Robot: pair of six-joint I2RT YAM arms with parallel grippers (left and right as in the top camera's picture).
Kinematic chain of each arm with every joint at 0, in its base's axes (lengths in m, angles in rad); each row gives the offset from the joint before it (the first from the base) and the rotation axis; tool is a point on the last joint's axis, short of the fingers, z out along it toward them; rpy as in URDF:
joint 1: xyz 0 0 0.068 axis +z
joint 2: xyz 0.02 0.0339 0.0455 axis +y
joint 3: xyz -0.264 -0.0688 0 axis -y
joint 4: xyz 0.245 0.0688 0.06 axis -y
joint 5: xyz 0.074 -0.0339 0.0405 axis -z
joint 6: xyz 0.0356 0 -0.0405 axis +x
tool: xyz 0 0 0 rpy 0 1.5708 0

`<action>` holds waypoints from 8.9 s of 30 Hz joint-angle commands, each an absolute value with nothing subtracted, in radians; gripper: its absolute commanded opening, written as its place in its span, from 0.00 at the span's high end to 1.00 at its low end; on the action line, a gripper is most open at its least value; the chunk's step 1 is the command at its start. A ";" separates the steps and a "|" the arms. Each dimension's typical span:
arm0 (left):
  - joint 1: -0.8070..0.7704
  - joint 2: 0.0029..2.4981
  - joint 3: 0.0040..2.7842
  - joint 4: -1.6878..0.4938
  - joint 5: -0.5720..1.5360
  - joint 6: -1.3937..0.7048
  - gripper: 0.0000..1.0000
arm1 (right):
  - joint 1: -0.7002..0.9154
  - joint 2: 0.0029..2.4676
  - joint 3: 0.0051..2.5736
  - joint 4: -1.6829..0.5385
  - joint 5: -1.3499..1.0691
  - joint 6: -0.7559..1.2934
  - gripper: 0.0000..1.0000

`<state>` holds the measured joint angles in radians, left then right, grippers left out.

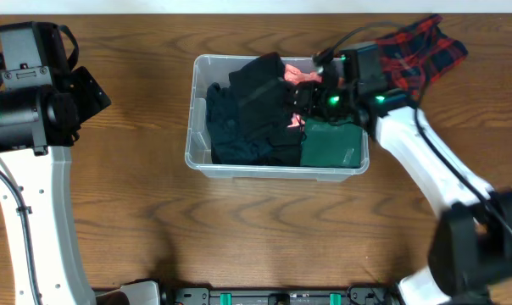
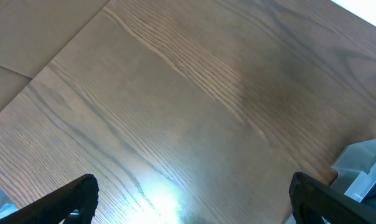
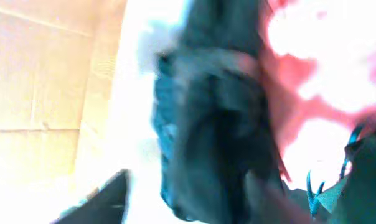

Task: Pack container

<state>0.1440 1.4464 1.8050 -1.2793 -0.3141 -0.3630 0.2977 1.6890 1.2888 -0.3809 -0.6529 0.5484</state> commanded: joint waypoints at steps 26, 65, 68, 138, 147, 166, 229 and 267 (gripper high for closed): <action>0.149 1.443 1.801 -1.283 -0.326 -0.368 0.02 | 0.407 1.852 1.297 -0.219 -0.528 0.573 0.81; 0.149 1.443 1.801 -1.283 -0.326 -0.368 0.02 | 0.275 1.570 1.370 -0.486 -0.509 0.426 0.36; 0.149 1.443 1.801 -1.283 -0.326 -0.368 0.02 | 0.276 1.486 1.424 -0.668 -0.279 0.345 0.43; 0.149 1.443 1.801 -1.283 -0.326 -0.368 0.02 | 0.426 1.722 1.798 -0.857 -0.053 0.228 0.12; 0.149 1.443 1.801 -1.283 -0.326 -0.368 0.02 | -0.007 1.722 1.797 -0.962 -0.175 0.448 0.04; 0.149 1.443 1.801 -1.283 -0.326 -0.368 0.02 | -0.345 2.210 1.797 -0.847 -0.509 0.580 0.01; 0.149 1.443 1.801 -1.283 -0.326 -0.368 0.02 | -0.093 1.610 1.797 -0.579 -1.093 0.455 0.99; 0.149 1.443 1.801 -1.283 -0.326 -0.368 0.02 | 0.345 1.589 1.797 -0.595 -0.375 1.000 0.99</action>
